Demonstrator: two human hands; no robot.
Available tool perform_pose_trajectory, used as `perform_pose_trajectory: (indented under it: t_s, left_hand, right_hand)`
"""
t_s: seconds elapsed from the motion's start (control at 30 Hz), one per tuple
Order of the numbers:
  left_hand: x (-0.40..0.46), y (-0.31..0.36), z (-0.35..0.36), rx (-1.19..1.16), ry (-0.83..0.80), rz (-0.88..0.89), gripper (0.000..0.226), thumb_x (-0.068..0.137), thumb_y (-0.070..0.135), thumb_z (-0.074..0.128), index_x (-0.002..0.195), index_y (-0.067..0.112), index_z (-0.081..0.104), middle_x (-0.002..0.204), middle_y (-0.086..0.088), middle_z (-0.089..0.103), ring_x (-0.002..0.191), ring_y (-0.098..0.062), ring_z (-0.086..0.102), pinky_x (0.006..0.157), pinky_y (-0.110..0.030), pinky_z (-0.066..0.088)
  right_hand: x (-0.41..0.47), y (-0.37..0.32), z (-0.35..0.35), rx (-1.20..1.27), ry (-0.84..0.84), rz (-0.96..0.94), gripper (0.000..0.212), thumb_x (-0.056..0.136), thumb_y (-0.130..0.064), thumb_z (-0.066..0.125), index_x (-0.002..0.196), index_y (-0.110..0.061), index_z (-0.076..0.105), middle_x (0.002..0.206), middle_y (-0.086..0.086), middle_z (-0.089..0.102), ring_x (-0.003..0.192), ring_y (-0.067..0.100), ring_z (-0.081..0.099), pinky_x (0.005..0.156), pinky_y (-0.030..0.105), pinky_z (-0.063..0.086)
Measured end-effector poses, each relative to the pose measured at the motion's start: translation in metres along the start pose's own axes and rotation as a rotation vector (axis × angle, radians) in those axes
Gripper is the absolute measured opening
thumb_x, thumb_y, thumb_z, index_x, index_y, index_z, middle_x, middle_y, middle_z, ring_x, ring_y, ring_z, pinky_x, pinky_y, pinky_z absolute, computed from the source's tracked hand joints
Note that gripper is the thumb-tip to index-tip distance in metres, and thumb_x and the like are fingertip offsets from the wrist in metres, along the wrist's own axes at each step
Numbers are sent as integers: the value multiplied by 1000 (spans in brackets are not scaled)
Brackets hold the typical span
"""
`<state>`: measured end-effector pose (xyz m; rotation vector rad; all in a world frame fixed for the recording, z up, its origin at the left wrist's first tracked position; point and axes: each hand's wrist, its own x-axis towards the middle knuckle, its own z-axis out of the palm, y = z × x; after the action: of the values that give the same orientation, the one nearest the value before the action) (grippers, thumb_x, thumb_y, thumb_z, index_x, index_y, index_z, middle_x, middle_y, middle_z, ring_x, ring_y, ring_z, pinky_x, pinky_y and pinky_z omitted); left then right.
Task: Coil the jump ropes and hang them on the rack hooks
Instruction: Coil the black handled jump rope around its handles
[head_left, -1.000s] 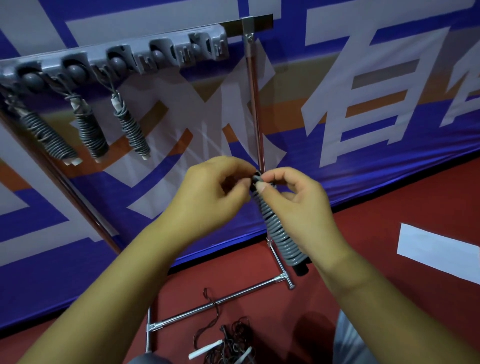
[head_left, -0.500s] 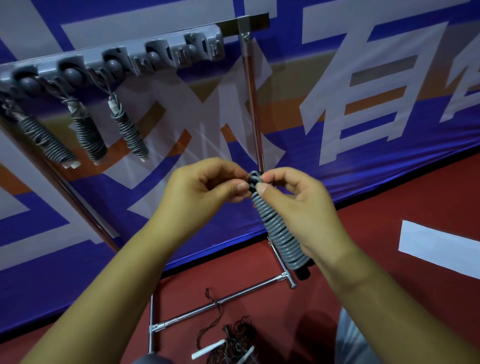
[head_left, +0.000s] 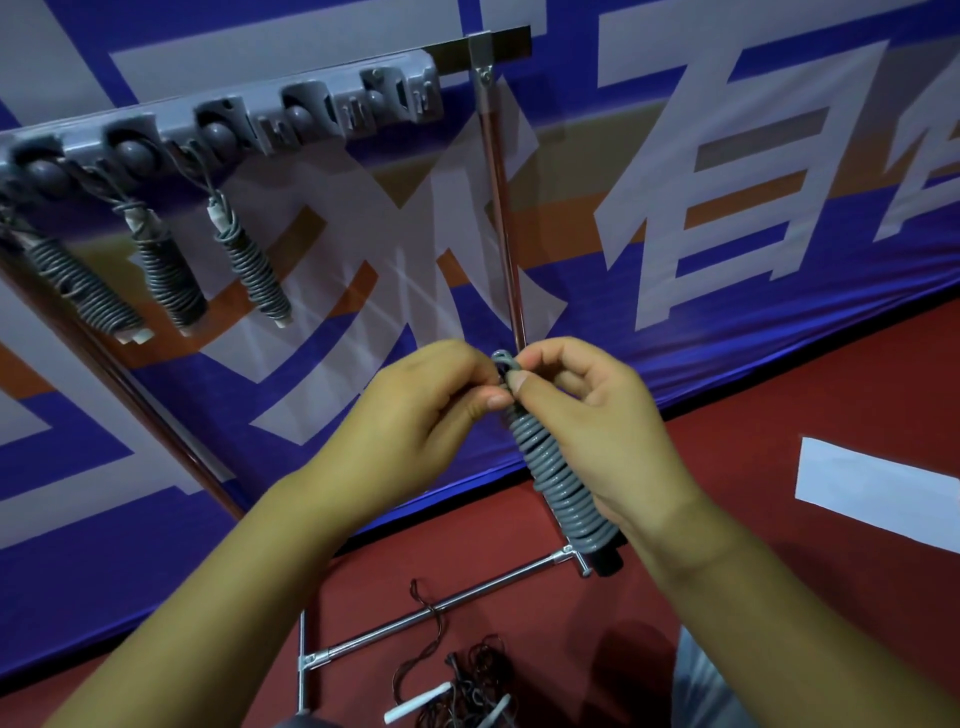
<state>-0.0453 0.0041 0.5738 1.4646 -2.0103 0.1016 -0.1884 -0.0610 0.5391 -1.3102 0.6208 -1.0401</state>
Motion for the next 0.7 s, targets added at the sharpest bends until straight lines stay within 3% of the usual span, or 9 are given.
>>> perform_pose_trajectory:
  t_s: [0.13, 0.23, 0.4, 0.47, 0.63, 0.7]
  left_hand:
    - [-7, -3, -3, -183, -128, -109, 4, 93, 20, 55, 92, 20, 58, 80, 8, 58, 70, -4, 64, 65, -10, 47]
    - [-9, -1, -4, -284, -108, -195, 10, 89, 5, 62, 88, 15, 59, 72, 2, 65, 65, -4, 67, 63, -13, 51]
    - [-14, 1, 4, -376, -54, -274, 28, 86, 22, 66, 102, 33, 46, 79, 3, 64, 61, -11, 68, 62, -36, 57]
    - [-16, 1, 6, -363, -58, -259, 29, 85, 25, 62, 107, 35, 45, 79, 5, 62, 59, -12, 67, 60, -37, 56]
    - [-12, 0, 0, -420, -131, -326, 18, 85, 28, 66, 93, 25, 51, 69, 3, 64, 54, -15, 64, 55, -32, 54]
    - [-11, 0, -3, -438, -183, -343, 18, 81, 23, 67, 89, 21, 51, 69, 0, 63, 51, -16, 63, 53, -28, 53]
  right_hand:
    - [0, 2, -5, -85, -9, -8, 13, 85, -10, 67, 80, -22, 66, 86, 1, 70, 79, 11, 65, 72, 27, 53]
    - [-2, 2, -6, -104, -57, 0, 12, 85, -11, 67, 81, -22, 66, 84, -2, 70, 77, 10, 65, 71, 24, 53]
    - [-2, 2, -8, -200, -133, -49, 15, 87, -13, 67, 82, -28, 66, 87, -7, 69, 91, 11, 66, 85, 30, 53]
    - [-3, 1, -10, -240, -153, -64, 16, 88, -16, 66, 81, -30, 67, 87, -10, 69, 92, 14, 65, 90, 36, 52]
    - [-6, -1, -12, -254, -214, -58, 16, 89, -16, 64, 80, -29, 68, 87, -3, 68, 91, 35, 62, 87, 46, 52]
    - [-6, -2, -14, -253, -265, -35, 15, 90, -14, 64, 81, -26, 68, 84, -2, 68, 82, 30, 63, 81, 42, 54]
